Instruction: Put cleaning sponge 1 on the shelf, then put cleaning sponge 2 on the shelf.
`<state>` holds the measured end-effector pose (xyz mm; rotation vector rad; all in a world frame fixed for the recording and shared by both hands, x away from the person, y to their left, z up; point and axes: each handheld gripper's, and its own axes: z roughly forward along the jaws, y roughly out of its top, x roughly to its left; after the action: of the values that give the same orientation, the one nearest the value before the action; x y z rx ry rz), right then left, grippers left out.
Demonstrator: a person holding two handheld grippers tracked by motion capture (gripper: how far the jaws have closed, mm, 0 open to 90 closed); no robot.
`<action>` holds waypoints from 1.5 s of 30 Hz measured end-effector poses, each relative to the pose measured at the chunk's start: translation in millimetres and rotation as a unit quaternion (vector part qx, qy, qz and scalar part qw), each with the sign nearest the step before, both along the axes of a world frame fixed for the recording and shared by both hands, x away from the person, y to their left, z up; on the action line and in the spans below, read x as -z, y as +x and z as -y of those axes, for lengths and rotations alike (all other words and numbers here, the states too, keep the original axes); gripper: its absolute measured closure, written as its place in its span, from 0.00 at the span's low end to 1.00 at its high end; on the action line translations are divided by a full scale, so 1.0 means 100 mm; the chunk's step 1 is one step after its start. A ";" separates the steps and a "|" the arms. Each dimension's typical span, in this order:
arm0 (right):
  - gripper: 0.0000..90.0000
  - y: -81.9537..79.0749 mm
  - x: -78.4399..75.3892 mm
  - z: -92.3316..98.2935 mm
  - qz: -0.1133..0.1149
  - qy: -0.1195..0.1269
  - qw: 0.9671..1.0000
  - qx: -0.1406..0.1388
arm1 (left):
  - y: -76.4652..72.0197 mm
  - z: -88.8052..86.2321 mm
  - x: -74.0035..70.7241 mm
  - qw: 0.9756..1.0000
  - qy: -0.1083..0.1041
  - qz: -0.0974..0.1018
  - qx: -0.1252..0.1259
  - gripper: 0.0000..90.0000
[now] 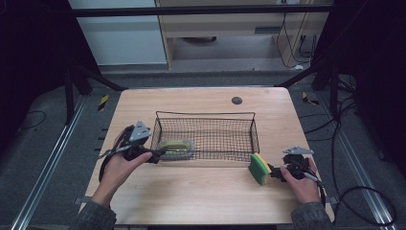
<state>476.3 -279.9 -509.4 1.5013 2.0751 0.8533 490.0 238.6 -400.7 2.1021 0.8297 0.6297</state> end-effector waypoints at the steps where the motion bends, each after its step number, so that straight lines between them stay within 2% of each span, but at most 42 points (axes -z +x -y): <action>1: 0.11 -0.01 -0.02 0.00 -0.003 -0.001 1.000 -0.005 | -0.04 -0.07 0.07 1.000 -0.001 -0.011 -0.021 0.06; 2: 0.18 -0.03 -0.04 0.00 -0.002 -0.004 1.000 -0.010 | -0.06 -0.13 0.14 0.999 -0.005 -0.021 -0.045 0.06; 4: 0.15 -0.09 -0.11 -0.01 0.010 -0.002 1.000 -0.010 | -0.10 -0.24 0.26 0.998 -0.007 -0.044 -0.054 0.07; 6: 0.16 -0.17 -0.19 -0.02 0.017 0.002 1.000 -0.013 | -0.17 -0.32 0.37 0.996 -0.004 -0.050 -0.073 0.07; 12: 0.14 -0.35 -0.31 -0.04 -0.022 -0.014 0.999 -0.026 | -0.20 -0.42 0.66 0.992 0.018 -0.089 -0.093 0.06; 15: 0.13 -0.44 -0.34 -0.05 -0.049 -0.016 0.998 -0.031 | -0.15 -0.45 0.76 0.988 0.029 -0.112 -0.103 0.07; 17: 0.13 -0.48 -0.36 -0.05 -0.074 -0.020 0.996 -0.037 | -0.12 -0.49 0.80 0.987 0.021 -0.120 -0.108 0.07; 19: 0.13 -0.53 -0.37 -0.06 -0.082 -0.031 0.995 -0.046 | -0.10 -0.52 0.83 0.986 0.011 -0.126 -0.113 0.07; 24: 0.12 -0.58 -0.38 -0.10 -0.091 -0.041 0.993 -0.056 | -0.06 -0.52 0.92 0.984 0.022 -0.135 -0.113 0.07; 26: 0.13 -0.59 -0.40 -0.12 -0.096 -0.041 0.993 -0.059 | -0.04 -0.51 0.96 0.982 0.025 -0.149 -0.116 0.07; 31: 0.15 -0.62 -0.54 -0.19 -0.103 -0.050 0.991 -0.073 | -0.04 -0.49 0.98 0.982 0.020 -0.147 -0.119 0.04; 37: 0.15 -0.67 -0.77 -0.35 -0.110 -0.071 0.985 -0.108 | -0.04 -0.49 1.04 0.986 0.007 -0.124 -0.114 0.00; 41: 0.15 -0.68 -0.92 -0.41 -0.116 -0.074 0.984 -0.114 | -0.04 -0.50 1.06 0.987 -0.003 -0.114 -0.115 0.00; 45: 0.15 -0.62 -1.05 -0.46 -0.133 -0.075 0.982 -0.113 | -0.04 -0.51 1.07 0.988 -0.008 -0.108 -0.110 0.00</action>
<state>414.7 -234.0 -404.4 1.3807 2.4806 0.5823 486.0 289.9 -507.9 2.1064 1.1981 0.5118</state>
